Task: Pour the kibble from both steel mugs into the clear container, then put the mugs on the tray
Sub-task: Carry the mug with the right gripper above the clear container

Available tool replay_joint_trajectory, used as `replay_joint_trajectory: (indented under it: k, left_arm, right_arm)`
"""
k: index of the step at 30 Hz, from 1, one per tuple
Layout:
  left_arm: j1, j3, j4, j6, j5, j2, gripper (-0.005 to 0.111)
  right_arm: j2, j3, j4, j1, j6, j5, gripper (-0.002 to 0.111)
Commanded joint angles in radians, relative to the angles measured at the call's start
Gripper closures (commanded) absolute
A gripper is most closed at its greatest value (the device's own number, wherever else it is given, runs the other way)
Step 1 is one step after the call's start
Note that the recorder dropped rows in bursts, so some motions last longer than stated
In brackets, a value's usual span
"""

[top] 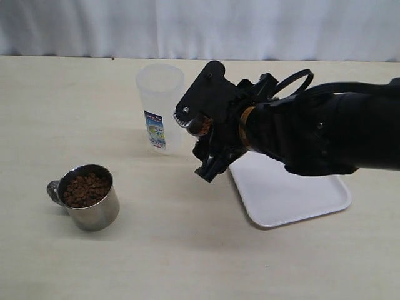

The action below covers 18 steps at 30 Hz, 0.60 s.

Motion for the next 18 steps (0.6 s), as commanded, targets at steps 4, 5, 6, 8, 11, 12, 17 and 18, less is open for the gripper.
replay_joint_trajectory:
  k: [4, 5, 6, 8, 11, 12, 17, 18]
  left_arm:
    - [-0.008, 0.002, 0.002, -0.002, -0.012, -0.003, 0.107]
    - [-0.008, 0.002, 0.002, -0.002, -0.012, -0.003, 0.107]
    - [-0.008, 0.002, 0.002, -0.002, -0.012, -0.003, 0.107]
    - [-0.008, 0.002, 0.002, -0.002, -0.012, -0.003, 0.107]
    - [-0.008, 0.002, 0.002, -0.002, -0.012, -0.003, 0.107]
    - [-0.008, 0.002, 0.002, -0.002, -0.012, -0.003, 0.107]
    - [-0.008, 0.002, 0.0, -0.002, -0.012, -0.003, 0.107]
    - [-0.008, 0.002, 0.0, -0.002, -0.012, -0.003, 0.107]
  right_arm:
    - [-0.021, -0.036, -0.049, -0.002, 0.012, 0.027, 0.103]
    - [-0.022, -0.048, -0.049, -0.004, 0.012, 0.027, 0.103]
    - [-0.022, -0.064, -0.047, -0.011, 0.012, 0.024, 0.103]
    - [-0.019, -0.097, -0.047, -0.024, 0.024, 0.024, 0.103]
    - [-0.013, -0.148, -0.047, -0.055, 0.024, 0.016, 0.103]
    - [-0.013, -0.165, -0.047, -0.065, 0.024, 0.014, 0.103]
    - [0.014, -0.248, -0.09, -0.102, 0.02, -0.028, 0.103]
    - [0.029, -0.267, -0.112, -0.102, 0.02, -0.026, 0.103]
